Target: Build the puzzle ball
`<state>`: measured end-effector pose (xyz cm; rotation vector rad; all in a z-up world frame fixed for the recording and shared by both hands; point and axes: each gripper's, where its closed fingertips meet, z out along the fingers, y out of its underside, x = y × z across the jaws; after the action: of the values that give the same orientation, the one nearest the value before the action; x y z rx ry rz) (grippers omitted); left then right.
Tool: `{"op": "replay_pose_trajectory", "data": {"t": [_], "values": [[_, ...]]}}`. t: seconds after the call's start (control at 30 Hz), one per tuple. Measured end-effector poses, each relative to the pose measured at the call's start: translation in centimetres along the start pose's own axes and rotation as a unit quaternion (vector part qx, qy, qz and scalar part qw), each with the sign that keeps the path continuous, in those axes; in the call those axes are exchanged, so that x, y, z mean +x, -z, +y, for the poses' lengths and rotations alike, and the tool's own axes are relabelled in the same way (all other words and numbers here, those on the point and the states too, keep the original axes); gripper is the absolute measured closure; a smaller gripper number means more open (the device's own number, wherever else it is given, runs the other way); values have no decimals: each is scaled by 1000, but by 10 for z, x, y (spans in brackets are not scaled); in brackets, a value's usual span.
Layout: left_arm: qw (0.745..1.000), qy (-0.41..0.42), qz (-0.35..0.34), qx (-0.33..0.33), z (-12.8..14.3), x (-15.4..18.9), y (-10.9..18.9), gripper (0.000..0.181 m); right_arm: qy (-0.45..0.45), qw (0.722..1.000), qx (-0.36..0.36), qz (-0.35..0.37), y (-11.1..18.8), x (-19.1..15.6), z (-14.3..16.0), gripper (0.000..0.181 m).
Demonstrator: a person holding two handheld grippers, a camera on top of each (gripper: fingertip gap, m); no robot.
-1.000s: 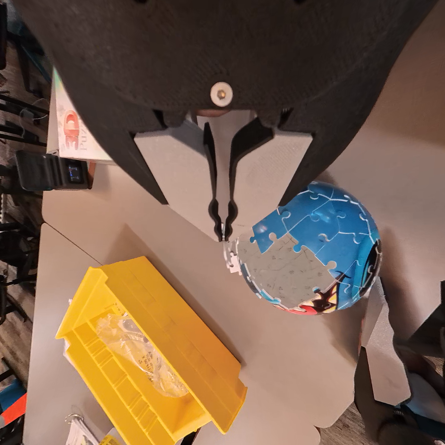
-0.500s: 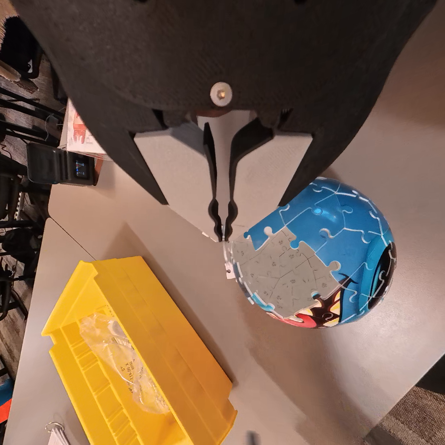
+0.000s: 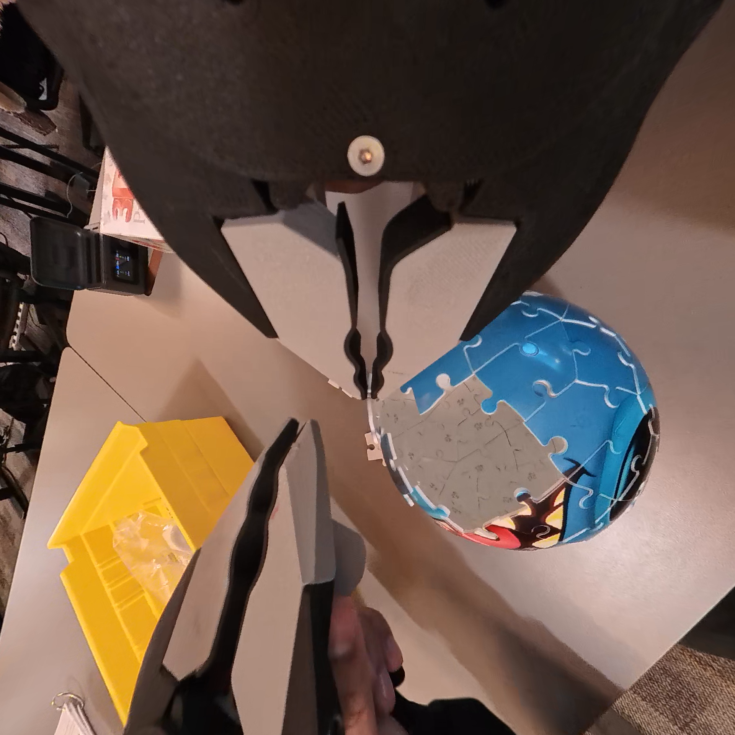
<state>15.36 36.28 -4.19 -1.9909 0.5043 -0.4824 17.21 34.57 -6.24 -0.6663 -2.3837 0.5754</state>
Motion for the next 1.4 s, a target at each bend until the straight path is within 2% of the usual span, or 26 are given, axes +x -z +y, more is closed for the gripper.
{"op": "replay_pose_trajectory", "data": {"t": [0.43,0.57,0.67,0.8,1.03,1.4], "values": [[996,21,37,73,5,0,-4,172,1,1000,-1,3,0,2,2,181],[998,17,20,49,24,-7,-8,167,-2,1000,2,0,-1,2,2,181],[997,27,25,61,23,-8,-12,165,-3,1000,0,0,-3,2,2,181],[998,22,-11,59,26,-20,-12,163,-7,1000,0,1,-2,3,3,181],[996,31,-33,72,27,-32,-11,163,-15,1000,8,1,-1,5,2,181],[996,33,-36,72,31,-38,-13,162,-42,999,23,13,4,15,0,181]]}}
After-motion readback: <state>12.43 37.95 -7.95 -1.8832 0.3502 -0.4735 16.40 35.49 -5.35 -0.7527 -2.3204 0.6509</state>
